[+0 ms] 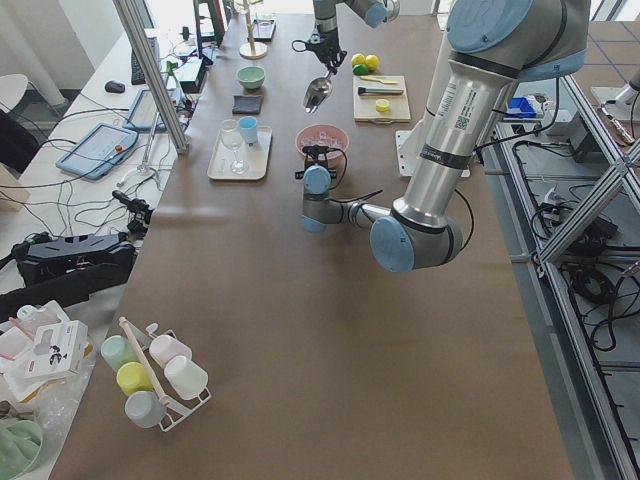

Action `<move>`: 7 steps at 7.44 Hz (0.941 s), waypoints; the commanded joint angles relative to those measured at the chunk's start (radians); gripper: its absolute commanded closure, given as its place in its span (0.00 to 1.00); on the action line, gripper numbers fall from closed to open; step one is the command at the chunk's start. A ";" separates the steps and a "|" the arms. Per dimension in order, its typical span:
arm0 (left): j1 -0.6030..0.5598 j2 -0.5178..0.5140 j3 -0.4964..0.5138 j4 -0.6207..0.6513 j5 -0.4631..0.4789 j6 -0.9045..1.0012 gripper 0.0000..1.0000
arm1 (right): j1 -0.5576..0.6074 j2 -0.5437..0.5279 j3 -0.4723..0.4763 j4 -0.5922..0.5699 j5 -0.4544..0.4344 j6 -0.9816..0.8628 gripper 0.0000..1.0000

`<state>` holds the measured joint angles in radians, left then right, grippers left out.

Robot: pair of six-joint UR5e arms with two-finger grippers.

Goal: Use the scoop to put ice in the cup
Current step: 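Lower the scoop into the ice cubes with the right gripper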

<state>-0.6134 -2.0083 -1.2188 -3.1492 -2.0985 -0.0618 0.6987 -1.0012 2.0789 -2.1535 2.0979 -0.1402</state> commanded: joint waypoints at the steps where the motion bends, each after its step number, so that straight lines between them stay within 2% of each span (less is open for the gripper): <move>1: 0.015 -0.003 -0.001 0.000 0.000 -0.030 0.02 | -0.039 0.152 -0.031 -0.216 -0.018 0.002 1.00; 3: 0.017 -0.003 -0.001 0.000 0.000 -0.030 0.02 | -0.085 0.244 -0.114 -0.303 -0.099 -0.004 1.00; 7: 0.018 -0.001 0.001 0.000 0.000 -0.030 0.02 | -0.200 0.378 -0.178 -0.498 -0.218 -0.013 1.00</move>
<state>-0.5963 -2.0099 -1.2181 -3.1493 -2.0985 -0.0920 0.5469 -0.6794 1.9329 -2.5663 1.9345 -0.1521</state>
